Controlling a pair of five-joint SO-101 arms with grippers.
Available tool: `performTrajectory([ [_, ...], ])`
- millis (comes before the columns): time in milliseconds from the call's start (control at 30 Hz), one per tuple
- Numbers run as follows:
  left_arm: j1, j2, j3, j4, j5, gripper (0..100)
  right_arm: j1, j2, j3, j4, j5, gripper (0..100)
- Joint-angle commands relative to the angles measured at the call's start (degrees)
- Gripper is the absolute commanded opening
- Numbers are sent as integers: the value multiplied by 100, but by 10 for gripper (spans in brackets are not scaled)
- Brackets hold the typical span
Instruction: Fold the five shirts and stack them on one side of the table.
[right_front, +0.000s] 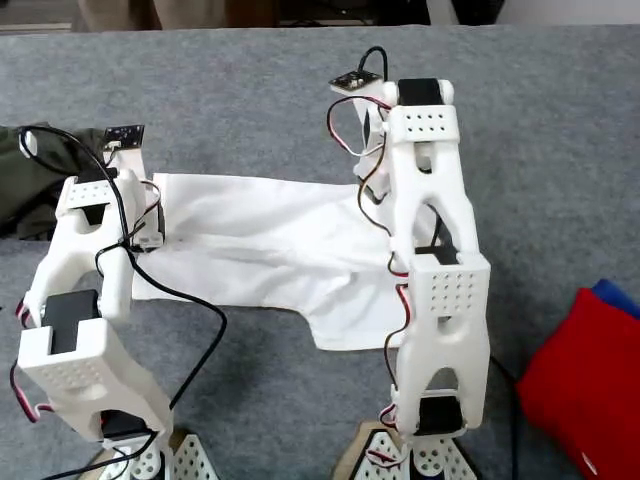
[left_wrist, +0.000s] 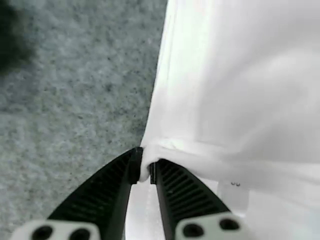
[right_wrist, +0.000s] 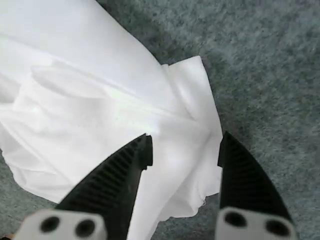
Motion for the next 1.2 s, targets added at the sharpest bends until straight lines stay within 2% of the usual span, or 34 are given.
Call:
performTrajectory([
  [0, -62, -4, 0, -149, 26, 19, -22, -40, -268, 53, -9, 212],
  [167, -62, -4, 0, -149, 26, 19, -13, -40, -268, 62, -26, 211],
  [367, -62, -4, -9, -149, 26, 19, 66, -48, -259, 97, -53, 112],
  [900, -62, 4, -18, -158, 26, 19, 207, -409, 382, 88, -9, 104],
  [1033, -62, 4, -18, -158, 26, 19, 207, -409, 382, 53, -9, 2],
  [1167, -62, 4, -26, -158, 26, 19, 303, -409, 374, -18, -53, 5],
])
